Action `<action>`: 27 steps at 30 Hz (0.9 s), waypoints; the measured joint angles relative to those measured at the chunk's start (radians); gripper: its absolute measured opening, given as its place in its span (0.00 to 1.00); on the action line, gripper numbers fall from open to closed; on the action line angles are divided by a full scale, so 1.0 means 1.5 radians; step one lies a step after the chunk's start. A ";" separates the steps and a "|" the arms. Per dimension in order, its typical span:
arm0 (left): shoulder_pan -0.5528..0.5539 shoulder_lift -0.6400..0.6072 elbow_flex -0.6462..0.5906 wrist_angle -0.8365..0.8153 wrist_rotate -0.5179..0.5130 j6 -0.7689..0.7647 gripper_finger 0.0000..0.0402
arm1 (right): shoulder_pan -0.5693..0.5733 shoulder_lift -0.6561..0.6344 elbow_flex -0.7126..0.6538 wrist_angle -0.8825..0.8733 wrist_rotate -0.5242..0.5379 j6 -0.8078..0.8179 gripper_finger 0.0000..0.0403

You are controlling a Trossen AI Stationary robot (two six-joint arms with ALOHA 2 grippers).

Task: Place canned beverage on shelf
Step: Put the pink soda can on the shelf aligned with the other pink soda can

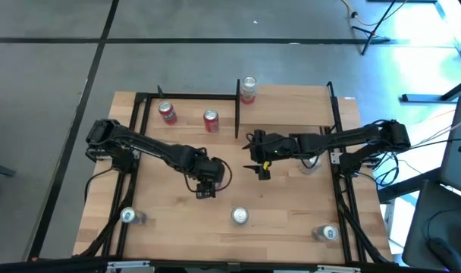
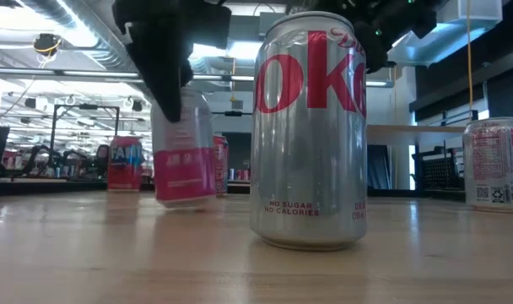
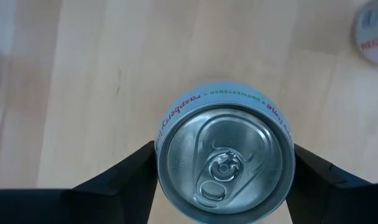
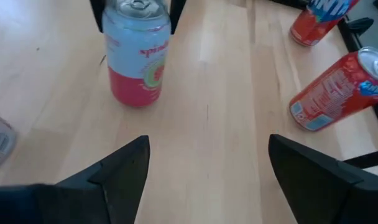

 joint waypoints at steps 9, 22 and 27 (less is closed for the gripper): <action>-0.001 0.006 0.009 0.005 0.065 0.130 0.73 | 0.000 0.008 0.000 0.005 -0.016 0.001 0.78; -0.001 -0.001 0.011 -0.007 0.067 0.139 0.86 | 0.000 0.011 0.000 0.010 -0.016 0.001 0.78; -0.016 -0.038 0.010 -0.047 0.049 0.062 0.86 | 0.000 0.017 0.000 0.032 -0.017 0.017 0.78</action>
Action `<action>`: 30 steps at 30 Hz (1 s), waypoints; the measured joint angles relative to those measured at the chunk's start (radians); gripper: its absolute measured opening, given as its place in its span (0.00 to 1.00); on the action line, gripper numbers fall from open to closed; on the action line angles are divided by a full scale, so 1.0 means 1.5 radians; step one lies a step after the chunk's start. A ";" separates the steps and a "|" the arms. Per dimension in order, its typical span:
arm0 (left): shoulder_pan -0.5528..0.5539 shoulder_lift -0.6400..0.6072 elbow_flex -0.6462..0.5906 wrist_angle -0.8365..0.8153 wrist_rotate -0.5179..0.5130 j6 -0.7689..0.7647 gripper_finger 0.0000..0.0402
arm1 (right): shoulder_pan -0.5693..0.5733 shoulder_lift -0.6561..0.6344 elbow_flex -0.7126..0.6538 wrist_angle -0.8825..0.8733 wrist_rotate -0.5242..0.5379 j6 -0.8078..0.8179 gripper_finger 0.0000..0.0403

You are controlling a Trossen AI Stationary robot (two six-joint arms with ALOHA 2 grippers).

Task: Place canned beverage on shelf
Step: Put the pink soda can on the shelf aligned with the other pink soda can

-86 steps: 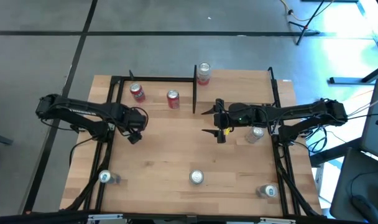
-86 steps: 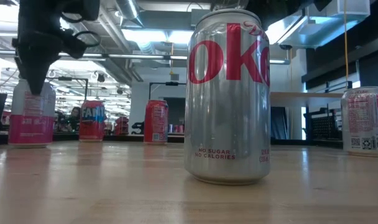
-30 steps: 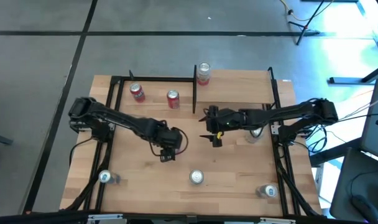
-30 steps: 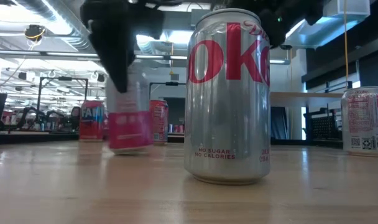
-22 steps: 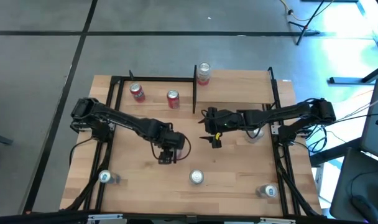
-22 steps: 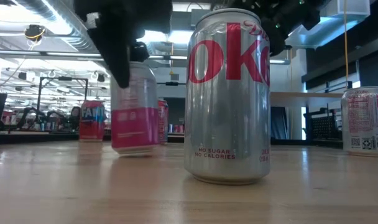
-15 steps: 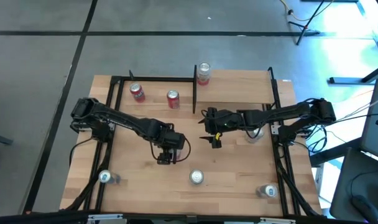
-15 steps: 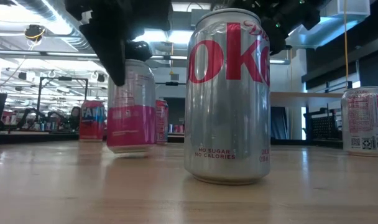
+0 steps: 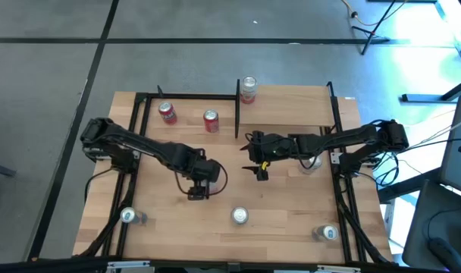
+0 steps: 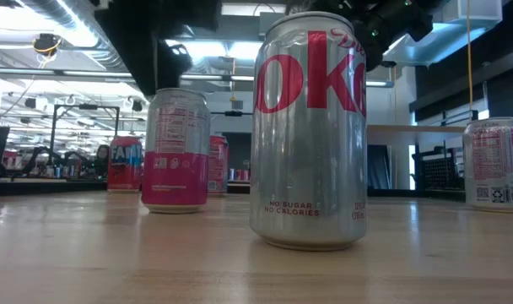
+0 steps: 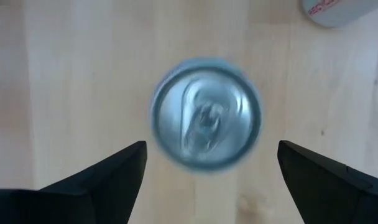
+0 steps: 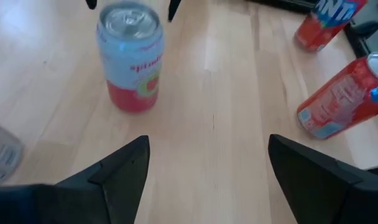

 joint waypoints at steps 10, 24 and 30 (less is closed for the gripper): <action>-0.120 -0.069 -0.070 0.022 -0.177 -0.160 0.86 | 0.000 0.050 0.000 0.046 -0.022 0.030 0.77; -0.260 -0.074 -0.337 0.448 -0.266 -0.277 0.86 | 0.000 0.068 0.000 0.174 -0.052 0.100 0.78; -0.272 -0.074 -0.400 0.616 -0.267 -0.293 0.86 | 0.000 0.086 0.000 0.175 -0.052 0.101 0.78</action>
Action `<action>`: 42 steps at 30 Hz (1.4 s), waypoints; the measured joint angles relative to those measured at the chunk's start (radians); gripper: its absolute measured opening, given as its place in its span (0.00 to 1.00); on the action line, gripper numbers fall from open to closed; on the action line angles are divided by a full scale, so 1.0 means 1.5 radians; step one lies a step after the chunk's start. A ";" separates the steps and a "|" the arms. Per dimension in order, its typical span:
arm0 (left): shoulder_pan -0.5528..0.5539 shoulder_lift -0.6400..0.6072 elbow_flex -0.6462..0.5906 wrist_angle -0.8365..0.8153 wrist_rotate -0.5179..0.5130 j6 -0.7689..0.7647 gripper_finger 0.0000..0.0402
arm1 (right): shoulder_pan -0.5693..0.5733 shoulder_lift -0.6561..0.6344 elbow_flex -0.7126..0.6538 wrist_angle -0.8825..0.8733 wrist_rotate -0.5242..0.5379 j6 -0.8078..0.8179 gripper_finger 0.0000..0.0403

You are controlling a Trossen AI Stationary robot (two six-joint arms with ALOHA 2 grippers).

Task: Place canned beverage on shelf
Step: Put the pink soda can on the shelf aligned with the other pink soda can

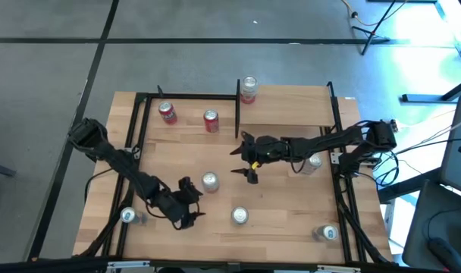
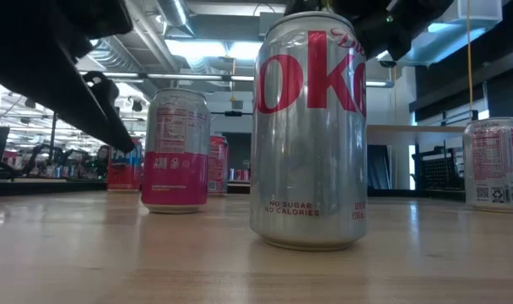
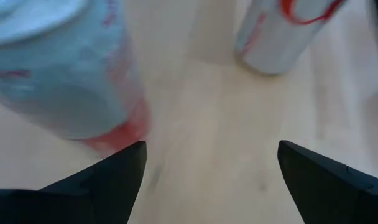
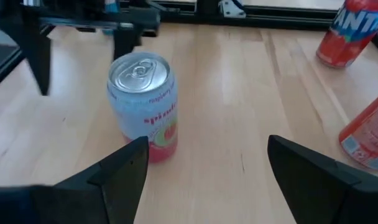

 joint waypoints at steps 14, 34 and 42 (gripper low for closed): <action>-0.022 0.000 -0.062 0.068 -0.208 -0.144 0.86 | 0.029 0.109 0.000 0.114 0.056 -0.021 0.78; -0.007 0.000 -0.120 0.068 -0.295 -0.216 0.86 | 0.031 0.234 0.058 0.196 0.082 0.005 0.78; -0.007 0.000 -0.120 0.066 -0.295 -0.223 0.86 | 0.057 0.234 0.058 0.179 0.081 0.014 0.77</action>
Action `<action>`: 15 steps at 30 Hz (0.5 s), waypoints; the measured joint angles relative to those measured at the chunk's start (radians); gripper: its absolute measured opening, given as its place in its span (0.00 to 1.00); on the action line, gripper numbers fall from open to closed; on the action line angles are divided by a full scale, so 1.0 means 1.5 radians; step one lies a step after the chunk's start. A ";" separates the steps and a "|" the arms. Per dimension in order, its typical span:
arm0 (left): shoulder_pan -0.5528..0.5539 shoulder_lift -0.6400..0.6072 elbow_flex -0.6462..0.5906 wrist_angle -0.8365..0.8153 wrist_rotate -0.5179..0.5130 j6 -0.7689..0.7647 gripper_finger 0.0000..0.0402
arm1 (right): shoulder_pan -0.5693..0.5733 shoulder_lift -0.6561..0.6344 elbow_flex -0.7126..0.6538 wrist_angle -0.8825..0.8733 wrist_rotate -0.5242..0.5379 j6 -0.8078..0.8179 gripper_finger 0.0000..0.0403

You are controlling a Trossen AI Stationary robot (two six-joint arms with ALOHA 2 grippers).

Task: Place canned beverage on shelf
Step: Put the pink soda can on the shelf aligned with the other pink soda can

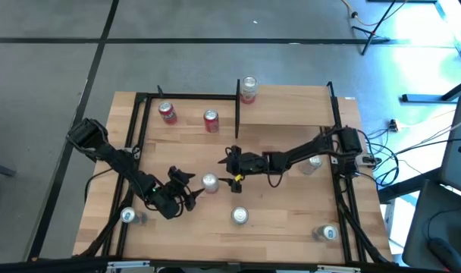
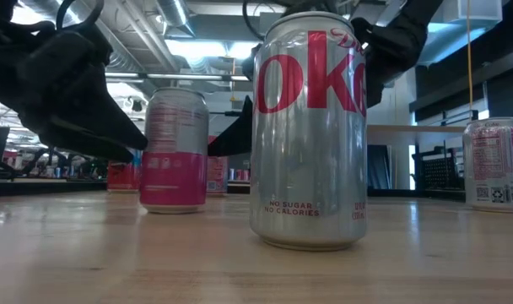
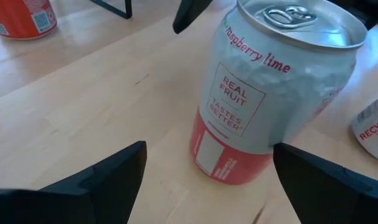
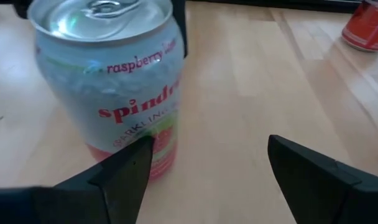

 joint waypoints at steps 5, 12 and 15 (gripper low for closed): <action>-0.001 0.000 0.000 -0.001 0.001 0.000 0.86 | 0.018 0.000 -0.001 0.004 0.008 -0.001 0.77; -0.001 0.000 0.000 -0.003 -0.002 0.000 0.86 | 0.029 0.000 0.019 -0.036 0.004 -0.001 0.77; -0.001 0.000 -0.001 -0.010 -0.009 -0.001 0.86 | 0.033 0.000 0.019 -0.036 -0.007 -0.001 0.77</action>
